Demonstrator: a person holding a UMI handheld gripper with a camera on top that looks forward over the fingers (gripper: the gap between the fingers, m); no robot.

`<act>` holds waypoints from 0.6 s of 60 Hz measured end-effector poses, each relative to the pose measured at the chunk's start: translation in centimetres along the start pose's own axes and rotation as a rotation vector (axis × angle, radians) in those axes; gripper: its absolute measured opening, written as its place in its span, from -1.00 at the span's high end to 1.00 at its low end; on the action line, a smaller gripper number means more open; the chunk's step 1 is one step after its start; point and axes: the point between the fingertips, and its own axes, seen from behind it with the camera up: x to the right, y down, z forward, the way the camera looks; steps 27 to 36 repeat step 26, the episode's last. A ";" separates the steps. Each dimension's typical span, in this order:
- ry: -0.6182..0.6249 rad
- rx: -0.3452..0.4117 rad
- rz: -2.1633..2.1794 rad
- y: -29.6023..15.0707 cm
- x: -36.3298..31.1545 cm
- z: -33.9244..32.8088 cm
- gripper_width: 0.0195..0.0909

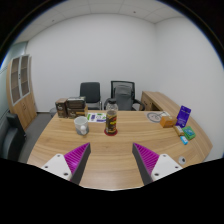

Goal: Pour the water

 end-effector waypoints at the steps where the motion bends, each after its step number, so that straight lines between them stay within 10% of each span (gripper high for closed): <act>1: 0.002 0.002 0.001 0.1 -0.1 -0.5 -0.86; 36: 0.033 0.044 0.020 0.4 -0.3 -5.5 -0.86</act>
